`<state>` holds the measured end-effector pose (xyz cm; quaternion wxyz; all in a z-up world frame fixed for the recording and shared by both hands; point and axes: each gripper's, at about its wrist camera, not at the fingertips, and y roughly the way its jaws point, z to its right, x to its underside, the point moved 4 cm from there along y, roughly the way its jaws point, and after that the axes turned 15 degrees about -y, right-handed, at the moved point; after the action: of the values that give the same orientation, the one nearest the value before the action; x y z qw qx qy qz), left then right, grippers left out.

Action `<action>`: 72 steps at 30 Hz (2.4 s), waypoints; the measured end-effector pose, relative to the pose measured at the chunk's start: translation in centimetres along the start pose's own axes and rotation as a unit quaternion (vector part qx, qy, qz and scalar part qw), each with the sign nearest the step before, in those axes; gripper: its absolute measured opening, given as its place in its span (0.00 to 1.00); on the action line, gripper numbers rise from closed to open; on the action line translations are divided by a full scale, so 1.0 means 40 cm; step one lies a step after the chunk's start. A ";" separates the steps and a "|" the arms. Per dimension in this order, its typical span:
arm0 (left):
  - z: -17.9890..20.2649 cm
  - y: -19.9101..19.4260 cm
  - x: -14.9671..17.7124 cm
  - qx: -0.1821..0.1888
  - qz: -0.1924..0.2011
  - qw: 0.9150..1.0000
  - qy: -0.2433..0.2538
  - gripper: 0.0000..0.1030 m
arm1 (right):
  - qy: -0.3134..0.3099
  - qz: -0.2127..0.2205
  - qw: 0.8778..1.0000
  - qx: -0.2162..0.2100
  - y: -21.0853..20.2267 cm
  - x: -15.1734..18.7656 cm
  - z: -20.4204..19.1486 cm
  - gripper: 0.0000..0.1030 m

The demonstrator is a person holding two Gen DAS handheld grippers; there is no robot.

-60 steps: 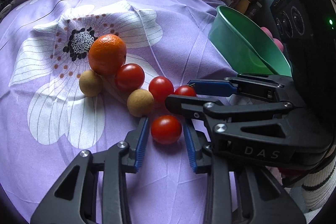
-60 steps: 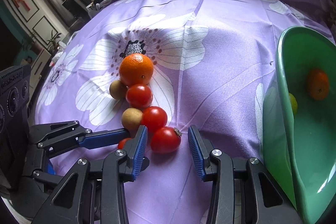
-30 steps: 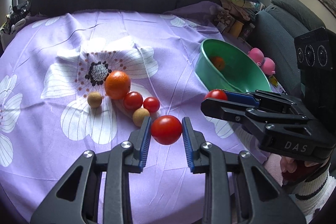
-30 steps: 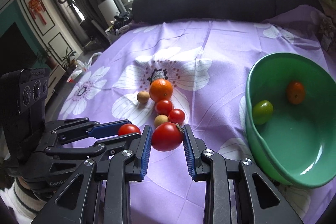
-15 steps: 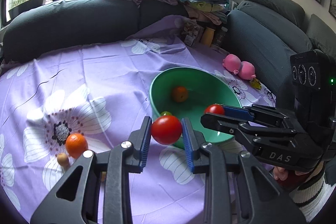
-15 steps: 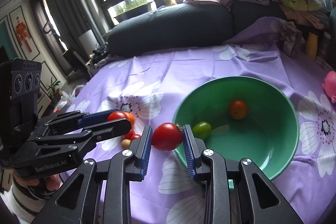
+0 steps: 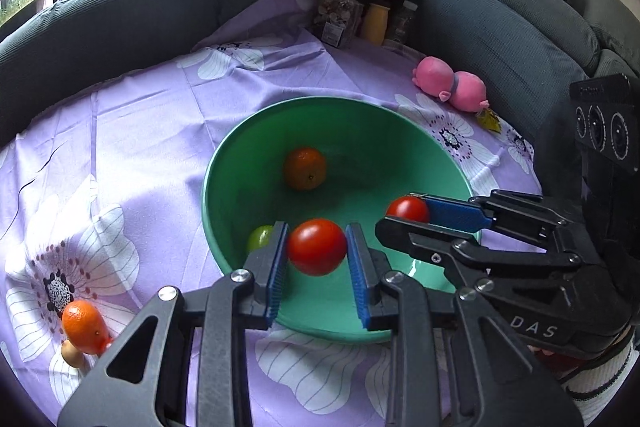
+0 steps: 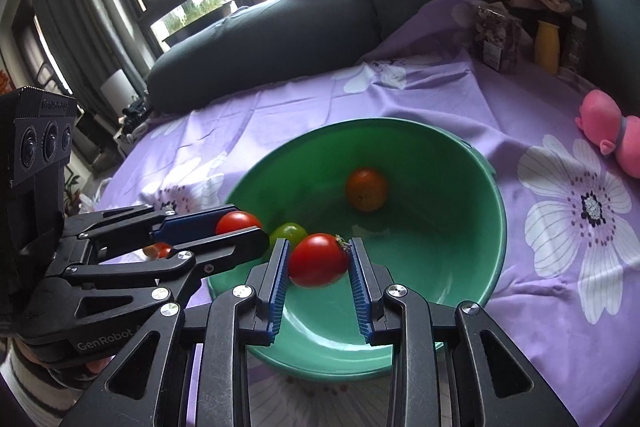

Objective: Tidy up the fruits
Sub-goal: 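Carry the cherry tomato over the bowl and open the left tool, then return the left tool to the remaining fruits and approach a tan fruit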

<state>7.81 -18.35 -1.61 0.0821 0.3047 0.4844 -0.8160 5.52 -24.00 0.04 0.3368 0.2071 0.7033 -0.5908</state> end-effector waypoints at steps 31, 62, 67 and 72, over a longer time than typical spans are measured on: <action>-0.341 -0.285 0.233 -0.140 0.066 0.976 -0.153 0.80 | -0.080 0.000 0.996 -0.049 -0.068 0.007 -0.164 0.32; -0.412 -0.121 0.214 -0.085 -0.008 0.980 -0.180 0.51 | -0.112 -0.140 0.975 -0.135 0.292 -0.027 -0.367 0.33; -0.408 -0.105 0.195 -0.089 -0.013 0.980 -0.176 0.49 | -0.117 -0.150 0.970 -0.151 0.318 -0.035 -0.372 0.33; -0.401 -0.091 0.186 -0.109 -0.016 0.981 -0.159 0.44 | -0.122 -0.158 0.969 -0.149 0.332 -0.034 -0.379 0.33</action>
<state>6.97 -1.79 -8.75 0.1776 0.1522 0.5559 -0.7976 12.12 -6.27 -7.04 0.3492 -0.0325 0.7609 -0.5459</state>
